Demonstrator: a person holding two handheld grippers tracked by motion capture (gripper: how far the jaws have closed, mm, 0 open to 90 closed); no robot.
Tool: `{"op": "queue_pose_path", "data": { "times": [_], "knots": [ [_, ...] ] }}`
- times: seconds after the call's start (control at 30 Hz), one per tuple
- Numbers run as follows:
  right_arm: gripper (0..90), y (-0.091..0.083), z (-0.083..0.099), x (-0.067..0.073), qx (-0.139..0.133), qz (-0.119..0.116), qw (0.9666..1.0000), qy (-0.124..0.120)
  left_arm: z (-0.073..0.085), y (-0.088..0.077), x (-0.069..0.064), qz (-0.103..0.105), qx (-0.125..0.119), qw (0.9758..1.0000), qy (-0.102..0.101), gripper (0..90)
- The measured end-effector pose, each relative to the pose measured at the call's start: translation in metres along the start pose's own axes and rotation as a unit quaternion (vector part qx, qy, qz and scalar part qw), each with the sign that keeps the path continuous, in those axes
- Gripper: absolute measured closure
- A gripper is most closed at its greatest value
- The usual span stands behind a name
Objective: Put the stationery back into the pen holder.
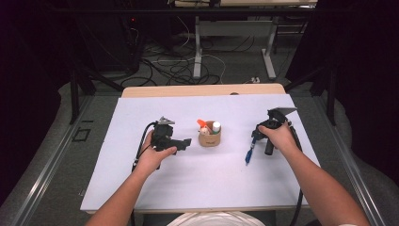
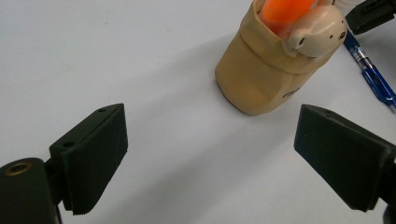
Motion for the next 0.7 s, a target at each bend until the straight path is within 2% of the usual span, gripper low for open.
{"op": "queue_pose_path", "data": {
  "times": [0.13,0.3,0.37,0.4,0.43,0.47,0.5,0.57,0.6,0.63,0.67,0.7],
  "knots": [
    [71.2,0.0025,0.0008,0.0014,-0.001,0.003,0.9999,0.012,0.0003,0.0001,-0.0001,0.000,0.001,1.0000,0.001,9.7],
    [71.8,0.0045,0.0002,-0.0002,-0.007,0.007,0.9999,0.009,0.0008,0.0002,0.0000,-0.001,0.002,1.0000,0.001,9.7],
    [72.1,0.0040,0.0006,-0.0010,-0.002,0.004,1.0000,0.006,0.0009,0.0004,-0.0003,0.000,0.003,1.0000,0.001,9.7],
    [72.3,0.0036,0.0010,-0.0007,0.002,0.006,0.9999,0.011,0.0012,0.0004,-0.0004,-0.001,0.003,1.0000,0.001,9.7],
    [72.3,0.0054,-0.0001,-0.0020,-0.008,0.010,0.9999,0.010,0.0012,0.0005,-0.0004,0.000,0.003,1.0000,0.001,9.7],
    [72.4,0.0035,0.0012,-0.0011,0.005,0.012,0.9998,0.017,0.0011,0.0007,-0.0005,0.000,0.002,1.0000,0.001,9.7],
    [72.9,0.0022,0.0024,-0.0023,0.014,0.010,0.9998,0.010,0.0013,0.0006,-0.0004,-0.001,0.004,1.0000,0.002,9.7],
    [73.7,0.0033,0.0023,-0.0012,0.011,0.003,0.9999,0.009,0.0014,0.0006,-0.0004,-0.001,0.004,1.0000,0.002,9.7],
    [73.8,0.0049,0.0021,-0.0037,0.006,0.014,0.9999,0.005,0.0015,0.0010,-0.0009,0.000,0.003,1.0000,-0.002,9.7],
    [74.0,0.0051,0.0027,-0.0033,0.008,0.013,0.9999,0.004,0.0016,0.0009,-0.0008,-0.001,0.004,1.0000,-0.002,9.7],
    [74.1,0.0069,0.0020,-0.0030,-0.001,0.014,0.9999,0.006,0.0016,0.0011,-0.0008,0.000,0.003,1.0000,-0.003,9.7],
    [74.5,0.0042,0.0044,-0.0026,0.017,0.013,0.9998,0.003,0.0017,0.0010,-0.0007,0.000,0.003,1.0000,-0.002,9.7]
  ]
}}
Point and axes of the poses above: each handheld gripper's, and its own axes: y roughly forward along the jaws, z roughly out of its underside, x roughly to its left, the point moved 10 cm from there along y, roughly forward along the jaws, and after that the axes turned 15 degrees about -x, right-handed, at the moved point
